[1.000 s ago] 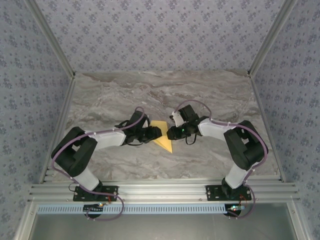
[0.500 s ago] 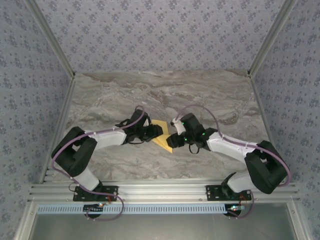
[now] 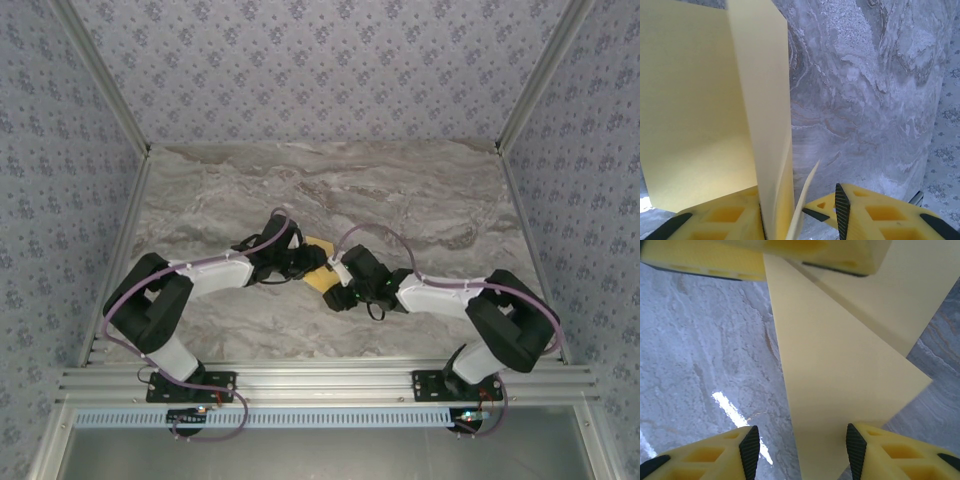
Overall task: Fold a paper plane with a square sheet of paper (fold left side to right side)
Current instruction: Fourth fold the wing at the center of the table.
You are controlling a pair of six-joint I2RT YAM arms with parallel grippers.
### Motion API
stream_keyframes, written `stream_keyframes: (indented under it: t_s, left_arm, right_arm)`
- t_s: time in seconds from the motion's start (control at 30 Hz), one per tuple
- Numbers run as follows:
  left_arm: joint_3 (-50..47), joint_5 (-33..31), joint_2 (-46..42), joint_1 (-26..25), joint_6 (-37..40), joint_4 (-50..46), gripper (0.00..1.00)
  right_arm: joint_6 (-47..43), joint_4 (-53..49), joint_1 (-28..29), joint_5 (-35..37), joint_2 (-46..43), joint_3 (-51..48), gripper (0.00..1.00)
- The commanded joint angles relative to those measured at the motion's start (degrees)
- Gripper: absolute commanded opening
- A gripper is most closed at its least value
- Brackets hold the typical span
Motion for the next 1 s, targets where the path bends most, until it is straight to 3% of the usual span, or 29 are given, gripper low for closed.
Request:
stream_keyframes:
  t_s: [0.0, 0.57, 0.97]
  left_arm:
    - [2.6, 1.2, 1.4, -0.4, -0.6, -1.4, 0.38]
    - [3.3, 1.1, 1.8, -0.2, -0.9, -2.3, 0.39]
    - [2.8, 1.0, 0.8, -0.1, -0.5, -3.0, 0.41]
  right_arm:
    - [-1.1, 0.9, 0.6, 2.0, 1.3, 2.1, 0.53]
    - [-2.1, -0.2, 1.2, 5.5, 3.7, 3.6, 0.43]
    - [-1.7, -0.6, 1.3, 3.7, 4.2, 3.2, 0.2]
